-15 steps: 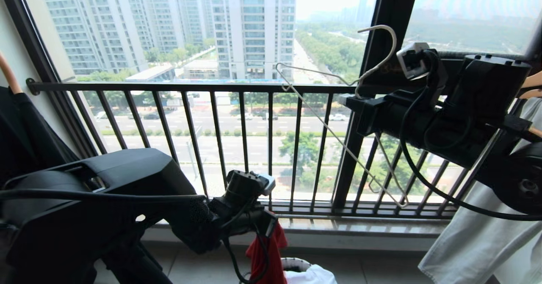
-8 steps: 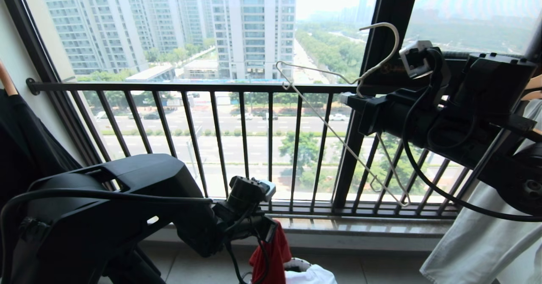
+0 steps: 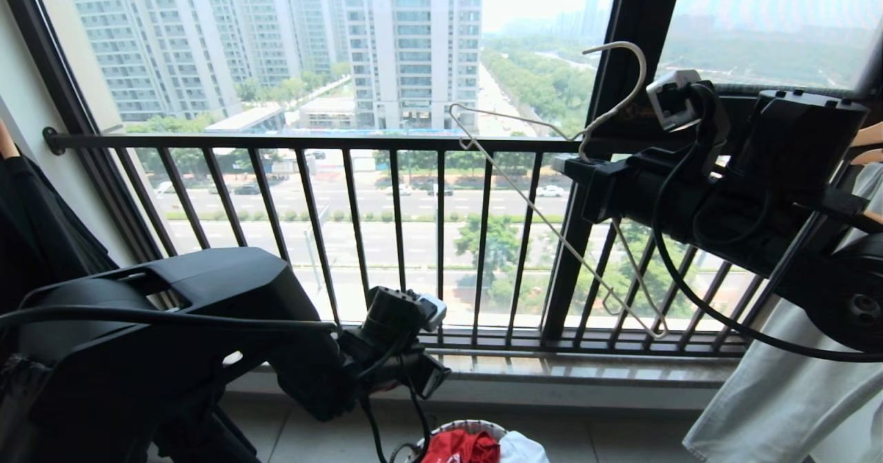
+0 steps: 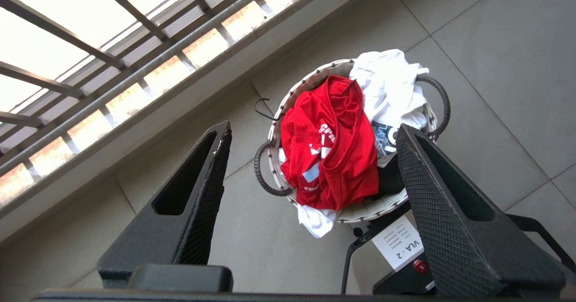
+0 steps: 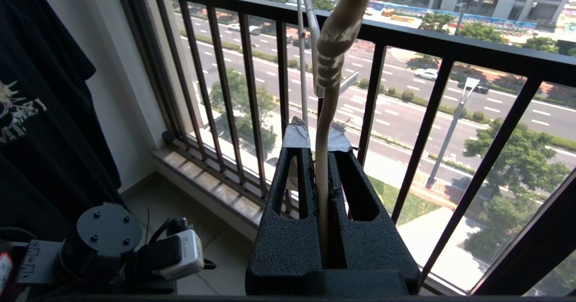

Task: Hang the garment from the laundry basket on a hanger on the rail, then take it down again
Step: Put clothes in the basket, then hang the clothes rack on the clothesline

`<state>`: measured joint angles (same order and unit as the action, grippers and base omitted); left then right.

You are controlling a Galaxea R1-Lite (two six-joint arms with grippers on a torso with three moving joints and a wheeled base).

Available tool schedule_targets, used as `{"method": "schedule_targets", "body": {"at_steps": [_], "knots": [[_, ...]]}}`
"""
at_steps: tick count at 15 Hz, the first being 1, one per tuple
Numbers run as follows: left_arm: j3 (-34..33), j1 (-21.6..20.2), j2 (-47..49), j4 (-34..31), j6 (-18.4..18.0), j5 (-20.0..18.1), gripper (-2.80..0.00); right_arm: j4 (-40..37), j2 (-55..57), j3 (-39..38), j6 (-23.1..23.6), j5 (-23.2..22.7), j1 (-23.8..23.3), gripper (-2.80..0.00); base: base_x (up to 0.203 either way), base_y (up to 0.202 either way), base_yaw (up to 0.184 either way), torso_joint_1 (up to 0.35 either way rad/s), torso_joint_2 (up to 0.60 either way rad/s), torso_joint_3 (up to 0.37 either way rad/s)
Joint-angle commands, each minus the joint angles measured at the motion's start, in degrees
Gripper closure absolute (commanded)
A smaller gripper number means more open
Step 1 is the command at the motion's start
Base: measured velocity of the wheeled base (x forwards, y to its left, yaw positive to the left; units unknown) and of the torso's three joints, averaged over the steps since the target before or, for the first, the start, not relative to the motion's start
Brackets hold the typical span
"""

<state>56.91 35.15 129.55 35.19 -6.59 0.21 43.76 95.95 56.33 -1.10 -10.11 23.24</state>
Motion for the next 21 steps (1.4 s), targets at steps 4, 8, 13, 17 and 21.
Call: {"method": "schedule_targets", "body": {"at_steps": [4, 8, 13, 17, 21], "knots": [[-2.7, 0.2, -12.5, 0.1, -0.5, 1.2, 0.0, 0.3, 1.6, -0.2, 0.7, 0.0, 0.2, 0.0, 0.0, 0.0, 0.0, 0.0, 0.0, 0.0], [-3.9, 1.6, -24.2, 0.1, 1.0, 1.1, 0.0, 0.5, 0.3, -1.4, 0.9, 0.9, 1.8, 0.0, 0.0, 0.0, 0.0, 0.0, 0.0, 0.0], [-4.3, 1.8, -38.5, -1.9, 2.2, 1.5, 0.0, 0.7, -4.4, -4.9, 5.4, 11.1, 9.4, 0.0, 0.0, 0.0, 0.0, 0.0, 0.0, 0.0], [-3.2, -0.8, -43.2, -4.4, 2.6, 1.6, 0.0, -1.2, -8.9, -1.4, 10.3, 13.7, 10.6, 0.0, 0.0, 0.0, 0.0, 0.0, 0.0, 0.0], [-1.4, -2.1, -44.4, -4.3, 5.6, 1.7, 0.0, -4.1, -12.5, -0.1, 13.0, 15.7, 10.6, 0.0, 0.0, 0.0, 0.0, 0.0, 0.0, 0.0]]}}
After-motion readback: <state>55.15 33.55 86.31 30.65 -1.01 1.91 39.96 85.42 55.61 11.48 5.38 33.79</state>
